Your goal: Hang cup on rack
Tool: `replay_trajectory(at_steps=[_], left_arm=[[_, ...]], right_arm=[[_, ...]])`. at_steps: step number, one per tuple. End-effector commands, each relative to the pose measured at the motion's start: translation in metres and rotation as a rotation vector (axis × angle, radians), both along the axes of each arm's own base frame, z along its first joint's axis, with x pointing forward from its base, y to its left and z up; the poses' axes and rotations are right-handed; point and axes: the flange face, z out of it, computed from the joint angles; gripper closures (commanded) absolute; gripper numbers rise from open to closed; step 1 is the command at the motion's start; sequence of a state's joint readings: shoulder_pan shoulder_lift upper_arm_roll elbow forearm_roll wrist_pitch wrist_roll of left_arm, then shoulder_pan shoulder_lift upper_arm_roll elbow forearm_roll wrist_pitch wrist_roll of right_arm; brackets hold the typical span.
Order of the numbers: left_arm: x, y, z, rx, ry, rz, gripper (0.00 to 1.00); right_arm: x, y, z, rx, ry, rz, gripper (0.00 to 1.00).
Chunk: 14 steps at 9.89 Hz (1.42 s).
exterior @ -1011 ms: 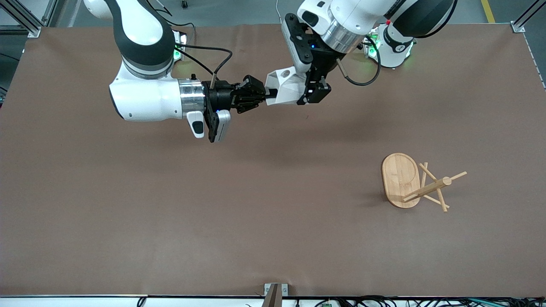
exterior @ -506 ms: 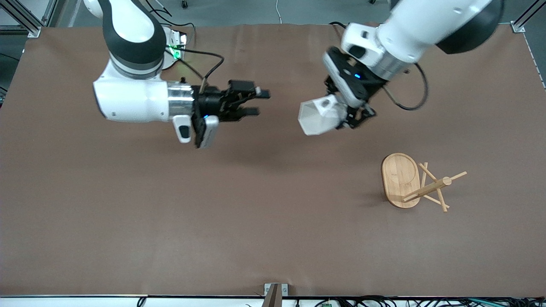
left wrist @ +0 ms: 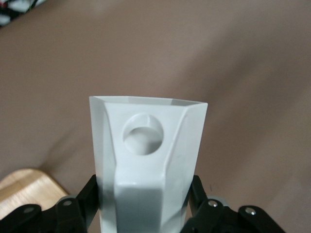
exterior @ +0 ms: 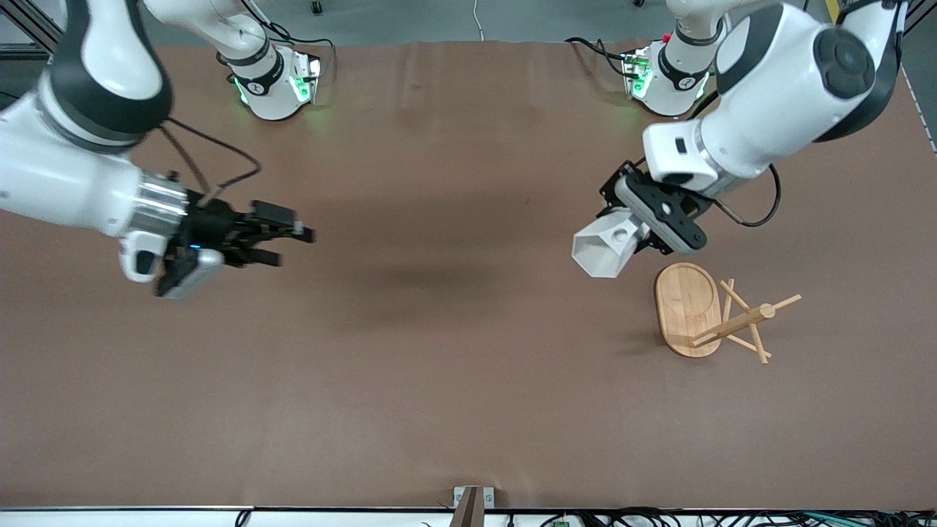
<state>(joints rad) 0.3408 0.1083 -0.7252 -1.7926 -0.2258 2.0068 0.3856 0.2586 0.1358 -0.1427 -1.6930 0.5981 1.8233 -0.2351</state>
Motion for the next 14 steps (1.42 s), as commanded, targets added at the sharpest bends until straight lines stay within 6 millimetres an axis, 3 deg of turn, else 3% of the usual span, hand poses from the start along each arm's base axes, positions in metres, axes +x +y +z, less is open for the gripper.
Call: replay_trajectory(at_steps=[1, 3, 5, 7, 9, 12, 14], left_arm=[[-0.002, 0.039, -0.046, 0.045, 0.069, 0.076, 0.89], [0.001, 0.081, -0.071, 0.053, 0.124, 0.157, 0.89], [-0.002, 0.113, -0.091, 0.062, 0.171, 0.22, 0.89], [-0.001, 0.131, -0.105, 0.054, 0.203, 0.25, 0.89], [0.003, 0.135, -0.114, 0.039, 0.215, 0.256, 0.89], [0.012, 0.142, -0.13, 0.014, 0.226, 0.264, 0.89], [0.016, 0.143, -0.127, 0.011, 0.214, 0.254, 0.89]], right_arm=[[-0.002, -0.053, 0.034, -0.126, -0.031, -0.029, 0.0], [-0.004, -0.106, 0.043, -0.227, -0.013, -0.063, 0.0], [-0.005, -0.128, 0.054, -0.376, -0.035, -0.059, 0.0], [-0.016, -0.133, 0.077, -0.455, -0.025, -0.052, 0.0], [-0.04, -0.119, 0.113, -0.532, -0.005, -0.205, 0.0], [-0.047, -0.106, 0.12, -0.554, -0.007, -0.2, 0.0], [-0.046, -0.115, 0.123, -0.543, -0.007, -0.209, 0.0]])
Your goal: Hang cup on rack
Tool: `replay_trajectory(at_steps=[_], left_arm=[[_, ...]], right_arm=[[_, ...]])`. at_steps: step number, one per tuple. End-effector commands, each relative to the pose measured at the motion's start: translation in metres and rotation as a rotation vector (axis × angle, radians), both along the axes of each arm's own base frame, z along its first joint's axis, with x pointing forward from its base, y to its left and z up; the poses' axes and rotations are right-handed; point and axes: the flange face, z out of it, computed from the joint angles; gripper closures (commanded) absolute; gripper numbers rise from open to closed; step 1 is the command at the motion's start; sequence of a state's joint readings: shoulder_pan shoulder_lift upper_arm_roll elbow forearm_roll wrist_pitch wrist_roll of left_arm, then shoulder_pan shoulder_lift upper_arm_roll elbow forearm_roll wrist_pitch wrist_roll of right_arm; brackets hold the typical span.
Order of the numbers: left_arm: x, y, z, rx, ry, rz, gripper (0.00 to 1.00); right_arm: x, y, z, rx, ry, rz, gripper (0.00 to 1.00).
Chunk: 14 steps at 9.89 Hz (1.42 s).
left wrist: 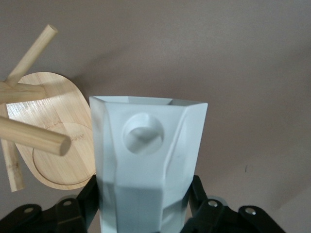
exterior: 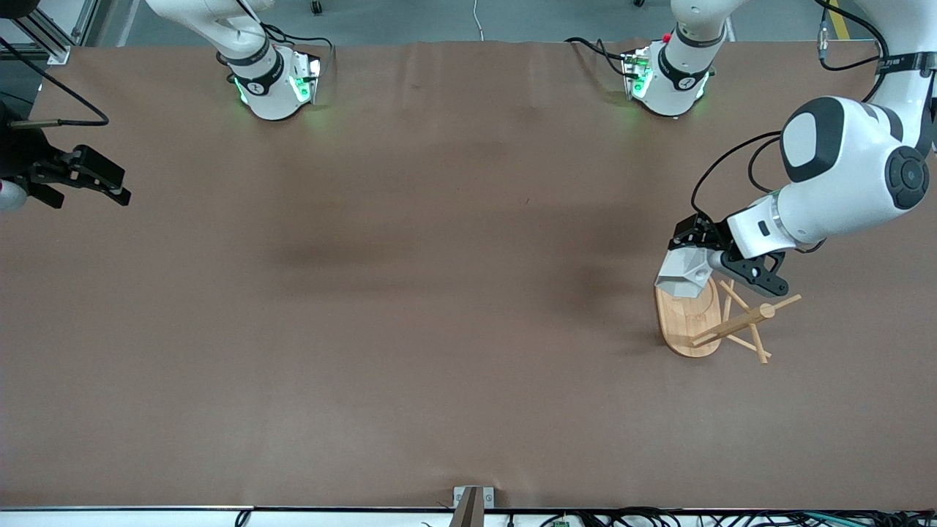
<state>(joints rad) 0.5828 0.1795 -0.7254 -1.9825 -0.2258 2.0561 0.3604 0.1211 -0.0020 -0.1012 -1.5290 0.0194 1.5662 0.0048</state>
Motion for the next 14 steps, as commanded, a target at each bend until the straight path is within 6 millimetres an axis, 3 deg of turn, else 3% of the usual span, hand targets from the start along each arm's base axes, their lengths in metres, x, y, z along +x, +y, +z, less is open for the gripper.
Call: replay_trajectory(at_steps=[1, 6, 12, 14], left_arm=[[0.003, 0.002, -0.009, -0.001, 0.004, -0.008, 0.89], [0.01, 0.008, 0.002, 0.055, -0.032, -0.043, 0.89], [0.025, 0.016, -0.009, 0.026, -0.03, -0.076, 0.89], [0.033, 0.03, -0.013, 0.015, -0.029, -0.06, 0.89]], right_arm=[[-0.001, -0.012, 0.003, -0.009, -0.007, -0.029, 0.0], [-0.004, -0.018, 0.004, -0.007, 0.025, -0.036, 0.0], [0.0, -0.03, 0.002, -0.006, 0.007, -0.047, 0.0], [-0.001, -0.03, 0.0, -0.006, 0.015, -0.047, 0.0]])
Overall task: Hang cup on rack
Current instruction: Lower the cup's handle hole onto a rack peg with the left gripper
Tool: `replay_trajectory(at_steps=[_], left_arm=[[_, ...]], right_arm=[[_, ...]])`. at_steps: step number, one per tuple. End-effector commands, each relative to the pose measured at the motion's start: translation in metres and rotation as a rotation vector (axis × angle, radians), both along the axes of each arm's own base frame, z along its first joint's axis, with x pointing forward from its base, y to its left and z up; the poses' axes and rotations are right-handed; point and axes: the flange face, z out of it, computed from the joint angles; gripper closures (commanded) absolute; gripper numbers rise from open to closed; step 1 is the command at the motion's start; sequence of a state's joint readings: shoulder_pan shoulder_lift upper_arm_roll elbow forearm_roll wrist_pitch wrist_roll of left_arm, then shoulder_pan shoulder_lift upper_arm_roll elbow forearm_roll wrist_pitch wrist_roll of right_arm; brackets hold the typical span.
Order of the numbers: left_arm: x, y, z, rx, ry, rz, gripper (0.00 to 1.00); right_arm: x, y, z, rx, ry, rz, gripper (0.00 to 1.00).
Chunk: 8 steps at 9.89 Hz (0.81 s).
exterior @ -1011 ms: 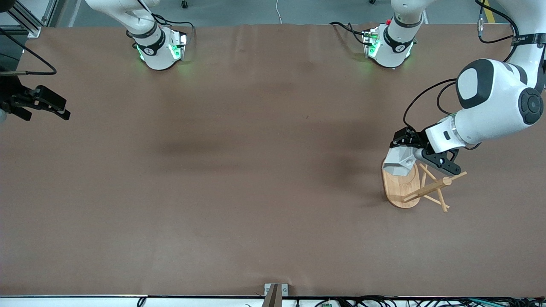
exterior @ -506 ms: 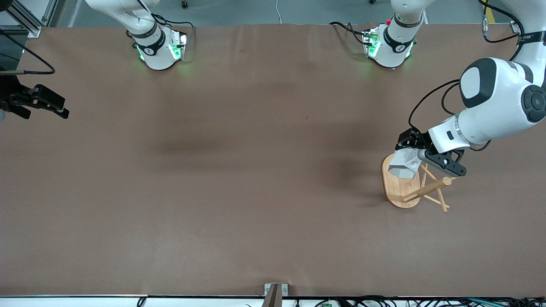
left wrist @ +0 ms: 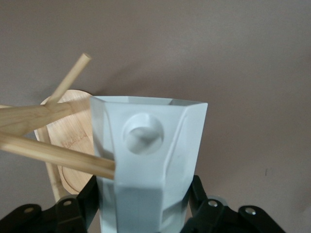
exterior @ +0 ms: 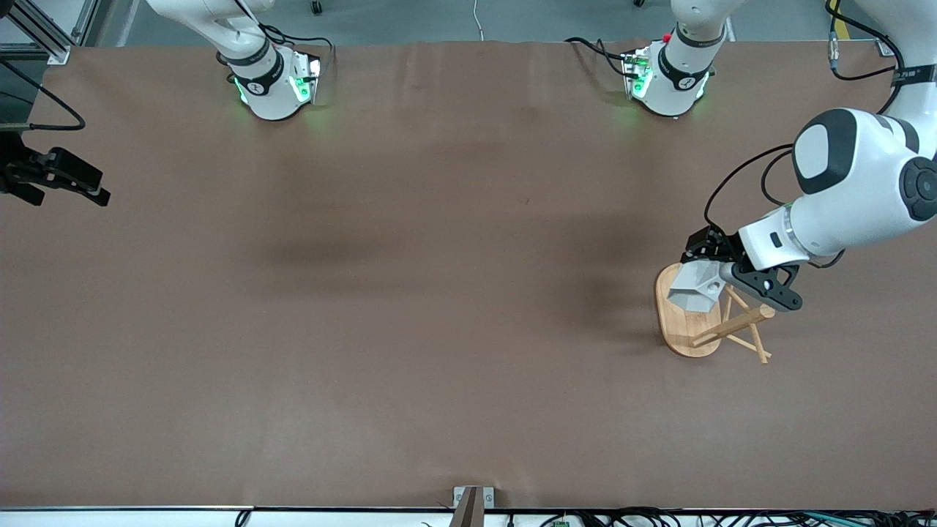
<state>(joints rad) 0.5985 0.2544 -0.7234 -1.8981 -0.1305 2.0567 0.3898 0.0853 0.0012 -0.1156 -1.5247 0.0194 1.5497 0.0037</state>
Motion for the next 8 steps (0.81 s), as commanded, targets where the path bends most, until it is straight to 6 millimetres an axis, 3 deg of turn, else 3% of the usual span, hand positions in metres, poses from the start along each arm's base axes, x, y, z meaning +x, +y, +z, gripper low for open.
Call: replay_trajectory(at_steps=[1, 8], left_arm=[[0.0098, 0.0109, -0.015, -0.002, 0.012, -0.018, 0.89], [0.0177, 0.0209, -0.0182, 0.032, 0.005, -0.04, 0.86]], right_arm=[[-0.0005, -0.0025, 0.0015, -0.006, 0.001, 0.002, 0.0], [-0.0003, -0.0017, 0.0023, -0.006, -0.002, 0.002, 0.0]])
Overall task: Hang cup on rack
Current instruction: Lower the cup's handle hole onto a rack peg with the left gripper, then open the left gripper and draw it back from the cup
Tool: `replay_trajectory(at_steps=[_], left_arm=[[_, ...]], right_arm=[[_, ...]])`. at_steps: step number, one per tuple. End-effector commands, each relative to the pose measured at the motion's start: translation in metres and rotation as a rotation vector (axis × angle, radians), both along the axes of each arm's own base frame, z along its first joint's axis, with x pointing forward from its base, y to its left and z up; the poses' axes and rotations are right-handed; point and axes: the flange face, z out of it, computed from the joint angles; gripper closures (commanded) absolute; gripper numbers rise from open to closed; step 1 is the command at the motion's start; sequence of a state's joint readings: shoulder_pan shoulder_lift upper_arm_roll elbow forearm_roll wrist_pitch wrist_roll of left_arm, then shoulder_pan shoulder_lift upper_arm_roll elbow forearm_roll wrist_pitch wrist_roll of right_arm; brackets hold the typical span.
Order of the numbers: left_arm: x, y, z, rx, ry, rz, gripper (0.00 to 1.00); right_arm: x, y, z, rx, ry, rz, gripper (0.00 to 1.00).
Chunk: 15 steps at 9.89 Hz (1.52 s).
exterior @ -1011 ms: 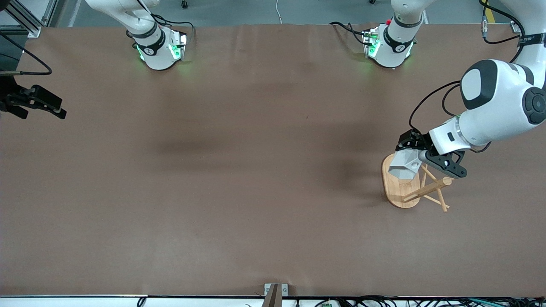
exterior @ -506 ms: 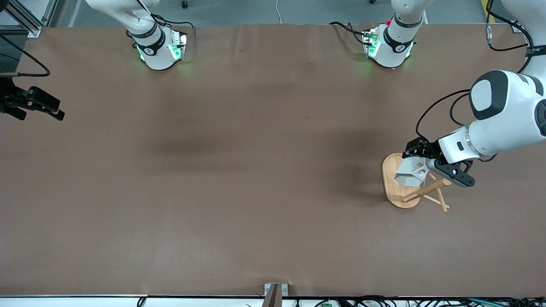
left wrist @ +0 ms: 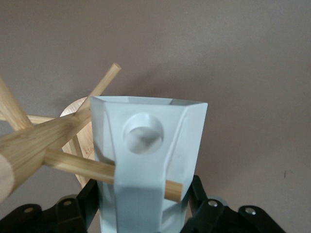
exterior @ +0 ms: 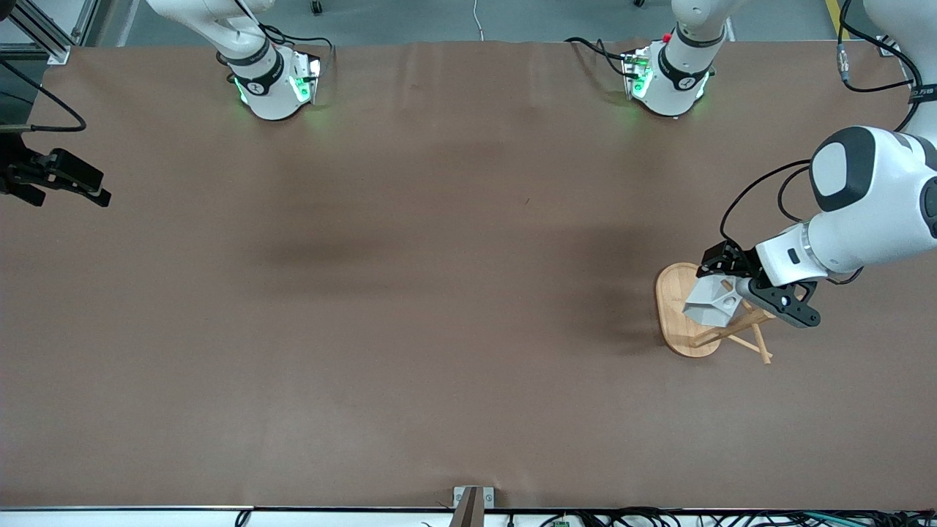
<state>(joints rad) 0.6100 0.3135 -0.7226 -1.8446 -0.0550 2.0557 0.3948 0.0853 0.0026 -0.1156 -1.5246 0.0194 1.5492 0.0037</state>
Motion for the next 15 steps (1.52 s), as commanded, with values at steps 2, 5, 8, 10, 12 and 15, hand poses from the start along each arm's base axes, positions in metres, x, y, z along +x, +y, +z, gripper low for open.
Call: replay_trajectory(at_steps=[2, 5, 8, 10, 12, 15], left_arm=[[0.001, 0.007, -0.014, 0.007, 0.02, -0.046, 0.84], [0.003, 0.02, -0.017, 0.01, 0.018, -0.059, 0.83], [0.005, 0.025, -0.021, 0.005, 0.02, -0.064, 0.77], [0.006, 0.024, -0.017, 0.006, 0.009, -0.073, 0.0], [0.009, 0.024, -0.011, 0.007, 0.0, -0.072, 0.0], [0.008, 0.022, -0.002, 0.013, 0.008, -0.066, 0.0]], right_arm=[[-0.001, -0.002, 0.003, -0.006, -0.004, 0.001, 0.0], [-0.001, -0.002, 0.003, -0.006, -0.004, 0.0, 0.0], [-0.001, -0.002, 0.003, -0.006, -0.004, 0.0, 0.0], [-0.001, -0.003, 0.003, -0.006, -0.004, -0.002, 0.0], [-0.001, -0.003, 0.003, -0.006, -0.004, -0.002, 0.0], [-0.001, -0.003, 0.003, -0.006, -0.004, -0.002, 0.0]])
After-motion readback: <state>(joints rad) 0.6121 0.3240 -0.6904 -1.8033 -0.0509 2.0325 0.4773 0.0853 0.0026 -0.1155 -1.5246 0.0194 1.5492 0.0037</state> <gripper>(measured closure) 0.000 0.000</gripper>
